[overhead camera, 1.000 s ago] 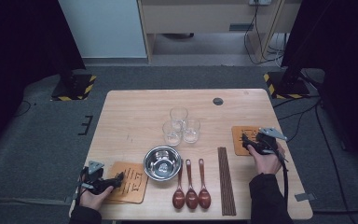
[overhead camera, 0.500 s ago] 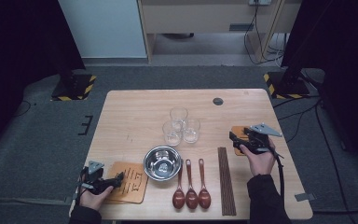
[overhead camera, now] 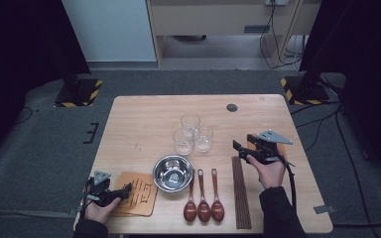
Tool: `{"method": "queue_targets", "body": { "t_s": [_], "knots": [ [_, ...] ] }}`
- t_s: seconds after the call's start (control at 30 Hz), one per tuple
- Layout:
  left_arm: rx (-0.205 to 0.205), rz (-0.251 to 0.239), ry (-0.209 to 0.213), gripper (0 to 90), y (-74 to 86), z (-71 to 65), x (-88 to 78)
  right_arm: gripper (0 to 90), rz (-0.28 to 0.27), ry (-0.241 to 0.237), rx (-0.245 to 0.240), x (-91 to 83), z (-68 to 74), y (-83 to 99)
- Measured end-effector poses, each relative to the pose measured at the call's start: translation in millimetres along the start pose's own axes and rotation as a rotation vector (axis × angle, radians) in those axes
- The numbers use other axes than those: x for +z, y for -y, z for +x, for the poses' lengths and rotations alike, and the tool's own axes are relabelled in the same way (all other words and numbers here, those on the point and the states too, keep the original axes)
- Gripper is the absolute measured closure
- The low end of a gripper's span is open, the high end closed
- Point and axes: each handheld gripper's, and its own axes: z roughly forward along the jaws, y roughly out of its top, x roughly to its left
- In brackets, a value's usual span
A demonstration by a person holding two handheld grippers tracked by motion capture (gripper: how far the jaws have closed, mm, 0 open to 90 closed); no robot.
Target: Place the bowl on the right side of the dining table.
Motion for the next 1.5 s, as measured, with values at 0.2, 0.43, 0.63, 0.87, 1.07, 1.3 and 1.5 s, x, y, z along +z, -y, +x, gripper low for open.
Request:
{"method": "queue_targets", "body": {
  "t_s": [0.2, 0.43, 0.63, 0.87, 1.07, 1.3, 1.5],
  "knots": [
    [0.000, 0.000, 0.000, 1.3, 0.0, 0.0, 0.0, 33.4, -0.007, -0.039, -0.007, 2.8, 11.1, -3.2],
    [0.000, 0.000, 0.000, 1.3, 0.0, 0.0, 0.0, 34.6, 0.010, -0.077, -0.016, 7.4, 23.4, -2.5],
    [0.001, 0.000, 0.000, 1.3, 0.0, 0.0, 0.0, 34.9, 0.023, -0.103, -0.025, 12.1, 33.4, -1.5],
    [0.000, 0.000, 0.000, 1.2, 0.0, 0.0, 0.0, 35.7, 0.041, -0.136, -0.042, 19.0, 47.0, 0.1],
    [0.000, 0.000, 0.000, 1.2, 0.0, 0.0, 0.0, 36.4, 0.073, -0.176, -0.047, 27.4, 57.7, 2.6],
    [0.000, 0.000, 0.000, 1.2, 0.0, 0.0, 0.0, 36.8, 0.081, -0.201, -0.041, 34.8, 68.6, 2.5],
    [0.000, 0.000, 0.000, 1.3, 0.0, 0.0, 0.0, 36.8, 0.106, -0.238, -0.033, 42.3, 77.1, 2.4]
  ]
}}
